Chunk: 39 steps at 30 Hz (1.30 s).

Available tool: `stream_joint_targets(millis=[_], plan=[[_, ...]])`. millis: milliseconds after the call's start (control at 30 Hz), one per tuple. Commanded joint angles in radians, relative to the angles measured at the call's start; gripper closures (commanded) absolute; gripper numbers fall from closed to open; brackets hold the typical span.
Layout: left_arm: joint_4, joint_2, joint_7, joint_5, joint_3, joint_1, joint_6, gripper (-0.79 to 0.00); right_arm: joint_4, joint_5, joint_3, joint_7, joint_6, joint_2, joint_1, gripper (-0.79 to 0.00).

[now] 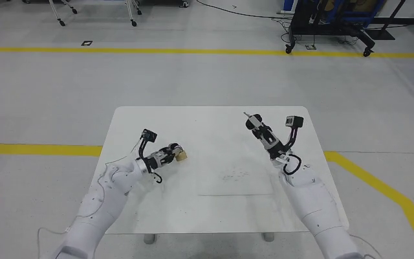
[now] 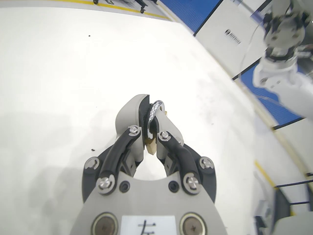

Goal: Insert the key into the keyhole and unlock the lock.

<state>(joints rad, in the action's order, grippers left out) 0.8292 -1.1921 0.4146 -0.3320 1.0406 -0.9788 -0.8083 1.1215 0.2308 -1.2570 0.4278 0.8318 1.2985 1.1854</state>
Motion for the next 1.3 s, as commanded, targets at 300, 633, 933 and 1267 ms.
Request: stream_joint_targets(millis=[300, 633, 933, 1267], plan=[[-0.057, -0.004, 0.512, 0.573, 0.032, 0.125, 0.258, 0.000, -0.073, 0.020, 0.129, -0.081, -0.021, 0.046, -0.085, 0.000], [-0.066, -0.020, 0.629, 0.775, 0.034, 0.139, 0.601, 0.000, -0.055, -0.019, 0.149, -0.076, -0.070, 0.050, -0.092, 0.000], [-0.225, -0.069, 0.742, 0.825, -0.063, 0.300, 1.063, 0.000, -0.037, -0.393, 0.240, -0.214, -0.130, 0.070, -0.122, 0.000], [-0.340, -0.124, 0.816, 0.879, -0.121, 0.381, 1.140, 0.000, 0.098, -0.661, 0.237, -0.373, -0.240, 0.066, -0.061, 0.000]])
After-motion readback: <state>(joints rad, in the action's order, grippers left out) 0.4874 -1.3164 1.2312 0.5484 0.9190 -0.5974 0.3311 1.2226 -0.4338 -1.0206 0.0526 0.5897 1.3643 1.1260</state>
